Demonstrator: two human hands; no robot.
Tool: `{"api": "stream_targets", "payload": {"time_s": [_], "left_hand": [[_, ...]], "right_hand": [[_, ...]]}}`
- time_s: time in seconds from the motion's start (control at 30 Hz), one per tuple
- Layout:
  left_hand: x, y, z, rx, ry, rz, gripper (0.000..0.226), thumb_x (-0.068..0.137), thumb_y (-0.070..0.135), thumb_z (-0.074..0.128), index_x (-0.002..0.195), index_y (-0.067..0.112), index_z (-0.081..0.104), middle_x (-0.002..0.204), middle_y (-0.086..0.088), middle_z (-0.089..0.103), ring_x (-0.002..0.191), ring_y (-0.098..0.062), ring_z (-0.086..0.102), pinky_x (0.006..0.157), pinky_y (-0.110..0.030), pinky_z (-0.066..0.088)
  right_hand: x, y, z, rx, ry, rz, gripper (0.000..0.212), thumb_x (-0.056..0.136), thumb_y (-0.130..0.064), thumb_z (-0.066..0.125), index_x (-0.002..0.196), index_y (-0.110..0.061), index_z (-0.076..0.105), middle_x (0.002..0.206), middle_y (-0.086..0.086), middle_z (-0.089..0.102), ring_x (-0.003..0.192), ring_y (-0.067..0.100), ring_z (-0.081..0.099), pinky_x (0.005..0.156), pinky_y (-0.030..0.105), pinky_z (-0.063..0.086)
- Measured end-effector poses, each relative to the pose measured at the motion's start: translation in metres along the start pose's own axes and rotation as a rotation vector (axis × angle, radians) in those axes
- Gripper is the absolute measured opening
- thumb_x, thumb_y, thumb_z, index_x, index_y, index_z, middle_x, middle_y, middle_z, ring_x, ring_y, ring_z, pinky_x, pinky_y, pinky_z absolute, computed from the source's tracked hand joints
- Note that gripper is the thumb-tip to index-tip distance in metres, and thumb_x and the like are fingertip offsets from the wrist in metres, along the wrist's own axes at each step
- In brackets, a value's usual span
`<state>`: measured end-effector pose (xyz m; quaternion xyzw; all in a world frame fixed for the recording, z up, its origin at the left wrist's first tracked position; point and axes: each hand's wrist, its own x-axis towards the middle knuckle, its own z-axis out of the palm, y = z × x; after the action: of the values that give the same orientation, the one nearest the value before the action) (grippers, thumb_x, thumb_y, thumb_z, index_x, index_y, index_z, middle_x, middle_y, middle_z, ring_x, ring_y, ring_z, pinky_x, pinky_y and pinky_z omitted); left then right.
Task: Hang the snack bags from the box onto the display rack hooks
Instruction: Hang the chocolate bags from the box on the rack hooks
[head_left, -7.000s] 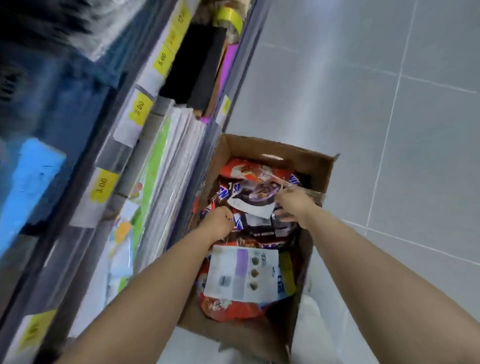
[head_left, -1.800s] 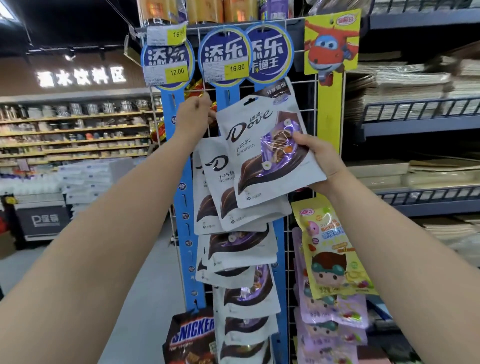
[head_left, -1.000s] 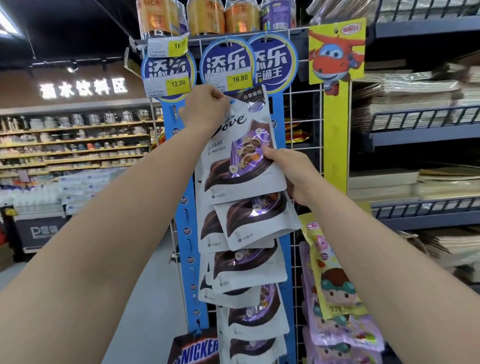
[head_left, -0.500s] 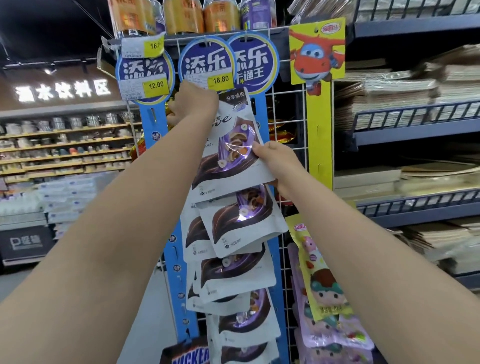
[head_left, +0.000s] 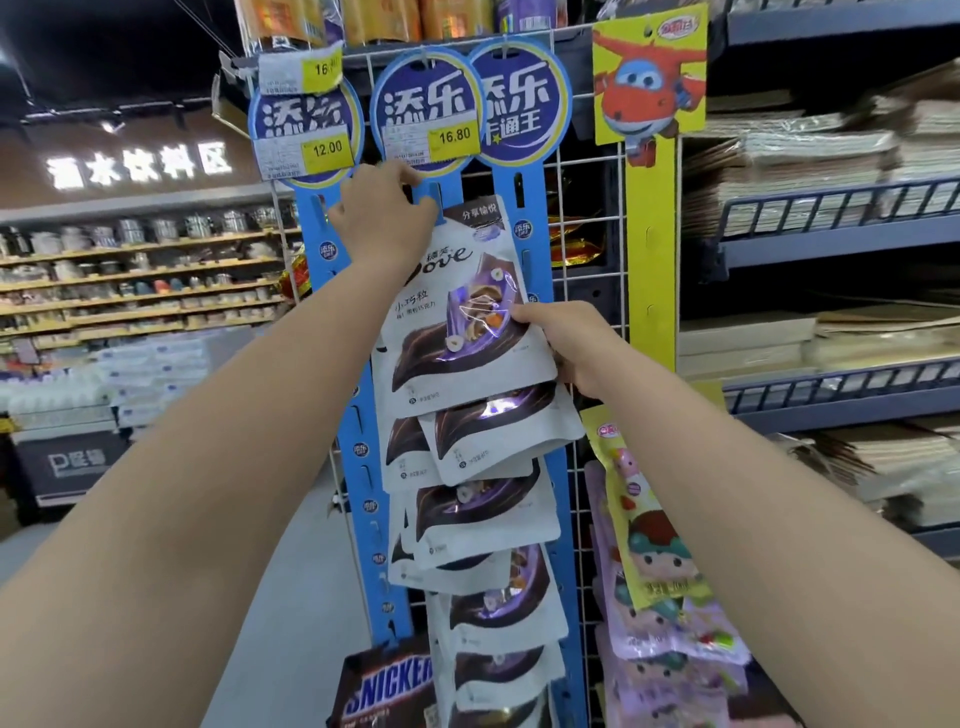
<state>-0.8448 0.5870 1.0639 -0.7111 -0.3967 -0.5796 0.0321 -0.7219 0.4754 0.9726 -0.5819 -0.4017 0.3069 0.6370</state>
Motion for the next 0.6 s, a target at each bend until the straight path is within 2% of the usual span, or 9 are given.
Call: {"api": "stream_targets", "payload": {"time_s": [0.1, 0.17, 0.23, 0.33, 0.43, 0.53, 0.6], "left_hand": [[-0.018, 0.007, -0.003, -0.001, 0.026, 0.021, 0.030, 0.083, 0.020, 0.053, 0.112, 0.017, 0.056, 0.115, -0.007, 0.053, 0.110, -0.026, 0.048, 0.089, -0.040, 0.039], [-0.033, 0.015, -0.003, -0.093, -0.034, 0.052, 0.026, 0.083, 0.017, 0.053, 0.109, 0.014, 0.055, 0.112, -0.009, 0.054, 0.101, -0.026, 0.051, 0.076, -0.035, 0.040], [-0.050, 0.025, -0.002, -0.160, -0.148, 0.044, 0.019, 0.084, 0.018, 0.051, 0.102, 0.015, 0.057, 0.106, -0.006, 0.058, 0.093, -0.023, 0.053, 0.069, -0.032, 0.038], [-0.071, 0.043, 0.000, -0.170, -0.310, 0.039, 0.010, 0.083, 0.019, 0.052, 0.087, 0.015, 0.060, 0.088, -0.003, 0.062, 0.084, -0.022, 0.058, 0.072, -0.034, 0.046], [-0.095, 0.061, 0.007, -0.187, -0.532, 0.055, 0.015, 0.082, 0.014, 0.053, 0.080, 0.006, 0.066, 0.079, -0.007, 0.063, 0.071, -0.020, 0.056, 0.070, -0.032, 0.051], [-0.138, 0.085, 0.023, -0.200, -0.759, 0.089, 0.016, 0.086, 0.009, 0.050, 0.080, 0.008, 0.064, 0.071, -0.006, 0.063, 0.057, -0.013, 0.055, 0.043, -0.016, 0.044], [-0.172, 0.100, 0.043, -0.149, -0.952, 0.104, 0.016, 0.090, 0.009, 0.049, 0.085, 0.007, 0.064, 0.075, -0.009, 0.067, 0.054, -0.016, 0.057, 0.034, -0.012, 0.040]], "right_hand": [[-0.007, -0.001, -0.005, -0.094, 0.026, -0.018, 0.034, 0.084, -0.028, 0.068, 0.109, -0.009, 0.055, 0.085, 0.004, 0.064, 0.069, 0.016, 0.061, 0.052, 0.027, 0.051], [-0.011, 0.000, -0.010, -0.183, 0.037, -0.026, 0.039, 0.081, -0.032, 0.070, 0.108, -0.008, 0.055, 0.085, 0.005, 0.064, 0.066, 0.016, 0.059, 0.052, 0.026, 0.048], [-0.016, 0.001, -0.016, -0.252, 0.038, -0.020, 0.043, 0.077, -0.037, 0.073, 0.105, -0.007, 0.059, 0.084, 0.006, 0.066, 0.064, 0.017, 0.059, 0.058, 0.029, 0.049], [-0.028, 0.004, -0.029, -0.333, 0.051, -0.035, 0.035, 0.080, -0.038, 0.071, 0.096, -0.008, 0.060, 0.078, 0.006, 0.064, 0.062, 0.016, 0.056, 0.057, 0.028, 0.045], [-0.042, 0.012, -0.048, -0.349, 0.109, -0.023, 0.028, 0.084, -0.036, 0.066, 0.093, -0.011, 0.056, 0.078, 0.005, 0.060, 0.061, 0.015, 0.053, 0.053, 0.025, 0.042], [-0.060, 0.034, -0.077, -0.386, 0.126, 0.052, 0.030, 0.088, -0.033, 0.062, 0.105, -0.011, 0.052, 0.080, 0.007, 0.060, 0.058, 0.016, 0.052, 0.052, 0.025, 0.040], [-0.076, 0.056, -0.103, -0.423, 0.135, 0.125, 0.021, 0.089, -0.029, 0.060, 0.100, -0.012, 0.055, 0.080, 0.008, 0.060, 0.056, 0.016, 0.052, 0.054, 0.025, 0.039]]}}
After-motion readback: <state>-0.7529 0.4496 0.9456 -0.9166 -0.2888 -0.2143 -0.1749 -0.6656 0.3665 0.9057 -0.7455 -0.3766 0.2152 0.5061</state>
